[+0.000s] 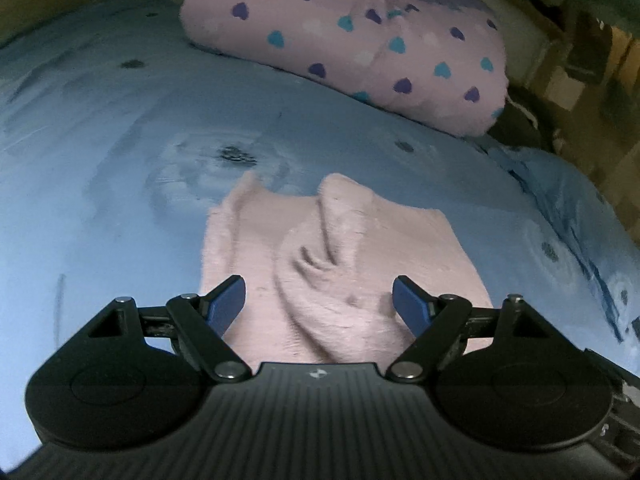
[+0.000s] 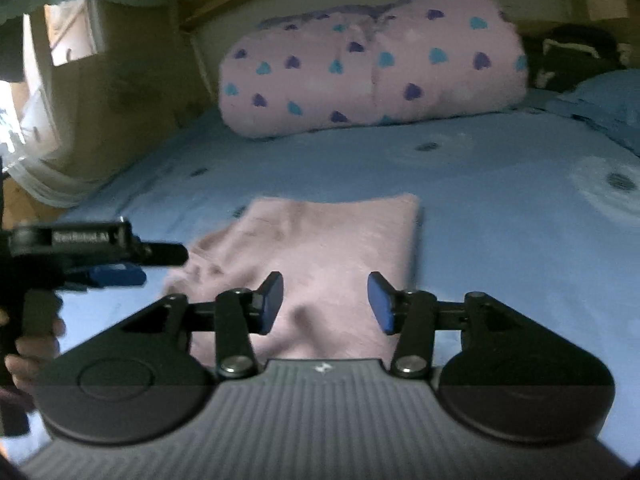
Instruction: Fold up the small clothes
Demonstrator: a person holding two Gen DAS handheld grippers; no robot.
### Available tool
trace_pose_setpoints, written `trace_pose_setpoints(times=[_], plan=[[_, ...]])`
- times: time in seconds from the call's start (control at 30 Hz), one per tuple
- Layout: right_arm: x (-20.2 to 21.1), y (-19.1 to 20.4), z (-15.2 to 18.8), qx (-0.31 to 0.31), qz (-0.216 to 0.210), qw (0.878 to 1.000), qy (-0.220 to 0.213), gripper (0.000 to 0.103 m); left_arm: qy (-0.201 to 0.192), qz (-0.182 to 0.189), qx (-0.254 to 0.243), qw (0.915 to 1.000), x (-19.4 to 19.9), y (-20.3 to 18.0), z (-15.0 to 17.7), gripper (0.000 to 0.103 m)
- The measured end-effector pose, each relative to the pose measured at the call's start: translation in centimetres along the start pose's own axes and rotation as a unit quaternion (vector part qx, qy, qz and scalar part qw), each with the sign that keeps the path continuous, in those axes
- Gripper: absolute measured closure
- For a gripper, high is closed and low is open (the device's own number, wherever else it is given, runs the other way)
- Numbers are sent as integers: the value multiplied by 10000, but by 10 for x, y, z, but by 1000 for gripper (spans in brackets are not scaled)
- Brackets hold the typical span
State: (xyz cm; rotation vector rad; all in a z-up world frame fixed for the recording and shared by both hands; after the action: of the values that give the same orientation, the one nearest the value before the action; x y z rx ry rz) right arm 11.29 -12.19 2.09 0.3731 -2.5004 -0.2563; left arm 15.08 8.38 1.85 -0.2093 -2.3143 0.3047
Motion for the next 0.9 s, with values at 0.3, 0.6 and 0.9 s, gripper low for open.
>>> trace_pose_setpoints(times=[0.3, 0.6, 0.9], plan=[[3, -16, 21, 172, 138, 9997, 47, 51, 61, -95, -800, 9967, -24, -35, 26, 13], [5, -8, 22, 313, 59, 9995, 19, 51, -622, -437, -720, 9945, -35, -39, 22, 51], [7, -18, 19, 77, 127, 9999, -66, 51, -1229, -74, -513, 9911, -3, -40, 4, 77]])
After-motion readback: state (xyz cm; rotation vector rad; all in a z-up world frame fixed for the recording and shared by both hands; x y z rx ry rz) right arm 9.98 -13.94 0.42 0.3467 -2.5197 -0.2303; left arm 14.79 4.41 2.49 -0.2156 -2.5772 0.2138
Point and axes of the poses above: each gripper's, at about its wrist camera, not at the fingertips, and x roughly against the way its jaws point, y to its left, z to its underside, the point moved 10 cm from there along -x, roughly the way its jaws point, and after that the axes turned 4 degrees about y, right-handed, at the moved point
